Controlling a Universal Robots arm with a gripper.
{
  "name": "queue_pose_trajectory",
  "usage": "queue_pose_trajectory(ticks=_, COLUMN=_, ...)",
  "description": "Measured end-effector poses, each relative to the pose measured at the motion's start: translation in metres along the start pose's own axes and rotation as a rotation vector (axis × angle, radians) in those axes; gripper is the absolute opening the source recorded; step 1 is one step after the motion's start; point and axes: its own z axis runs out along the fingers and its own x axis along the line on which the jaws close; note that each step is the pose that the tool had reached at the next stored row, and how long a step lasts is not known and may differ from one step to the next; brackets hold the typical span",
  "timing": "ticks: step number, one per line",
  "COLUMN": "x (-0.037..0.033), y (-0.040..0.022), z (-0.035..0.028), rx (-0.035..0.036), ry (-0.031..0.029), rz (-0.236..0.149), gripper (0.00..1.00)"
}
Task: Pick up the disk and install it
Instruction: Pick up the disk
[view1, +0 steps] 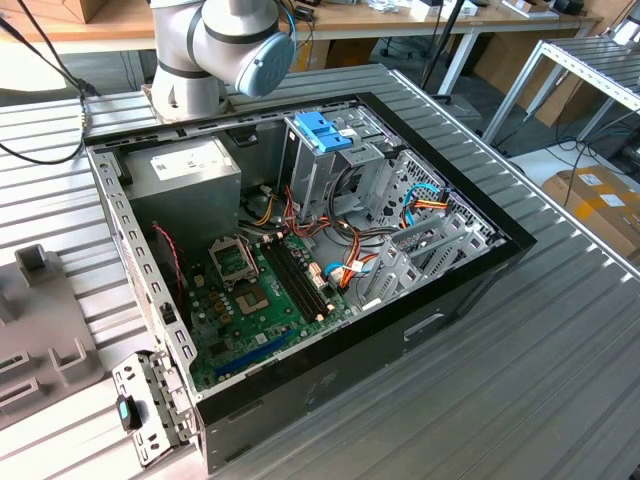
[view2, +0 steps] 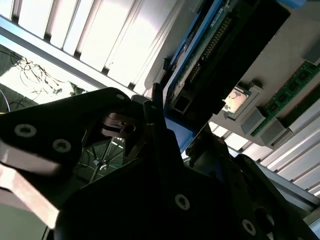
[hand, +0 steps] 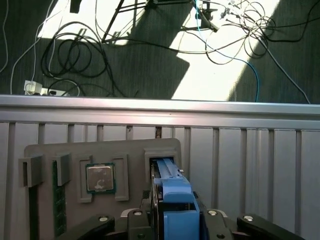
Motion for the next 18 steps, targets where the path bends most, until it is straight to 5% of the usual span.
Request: queue_pose_trajectory(ticks=18, x=-0.0001, y=0.0001, z=-0.0031, rx=0.0002, ry=-0.0031, rz=0.000, gripper=0.37)
